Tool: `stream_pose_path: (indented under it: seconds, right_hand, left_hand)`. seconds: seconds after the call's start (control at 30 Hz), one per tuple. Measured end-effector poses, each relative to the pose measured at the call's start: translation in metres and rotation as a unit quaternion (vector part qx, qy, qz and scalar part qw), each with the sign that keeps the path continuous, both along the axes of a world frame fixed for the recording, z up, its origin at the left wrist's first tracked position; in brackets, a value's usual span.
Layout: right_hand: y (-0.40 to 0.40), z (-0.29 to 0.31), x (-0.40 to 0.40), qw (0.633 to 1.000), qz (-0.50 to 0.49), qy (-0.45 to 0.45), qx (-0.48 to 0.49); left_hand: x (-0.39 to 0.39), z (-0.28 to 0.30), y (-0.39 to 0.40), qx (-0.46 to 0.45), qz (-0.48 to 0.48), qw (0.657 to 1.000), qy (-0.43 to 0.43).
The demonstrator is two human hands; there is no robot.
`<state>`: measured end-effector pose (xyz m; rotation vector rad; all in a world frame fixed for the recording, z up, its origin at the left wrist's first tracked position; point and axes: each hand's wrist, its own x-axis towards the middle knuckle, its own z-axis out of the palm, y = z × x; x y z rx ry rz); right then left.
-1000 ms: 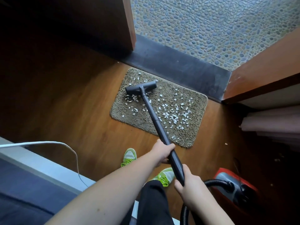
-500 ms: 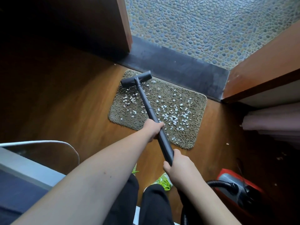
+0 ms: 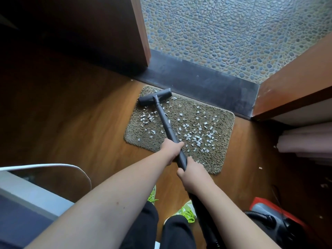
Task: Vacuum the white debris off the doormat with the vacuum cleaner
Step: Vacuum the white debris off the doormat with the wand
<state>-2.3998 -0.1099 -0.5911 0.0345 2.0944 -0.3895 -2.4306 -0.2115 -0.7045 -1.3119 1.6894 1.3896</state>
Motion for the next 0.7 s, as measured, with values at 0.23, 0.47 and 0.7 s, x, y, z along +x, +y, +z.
stream_pose_path:
  seconds: [0.23,0.47,0.7]
  right_hand:
    - [0.02,0.004,0.018,1.0,-0.004,-0.001,-0.001]
    - [0.055,0.017,0.056,1.0,-0.021,-0.01,-0.012]
    - [0.083,0.029,0.08,0.999,-0.03,-0.018,-0.024]
  left_hand:
    - [0.006,-0.004,0.006,-0.028,-0.018,0.999,0.006]
    - [0.028,0.001,0.02,0.003,-0.027,1.0,0.008]
    - [0.058,0.004,0.049,0.034,-0.04,0.998,-0.017]
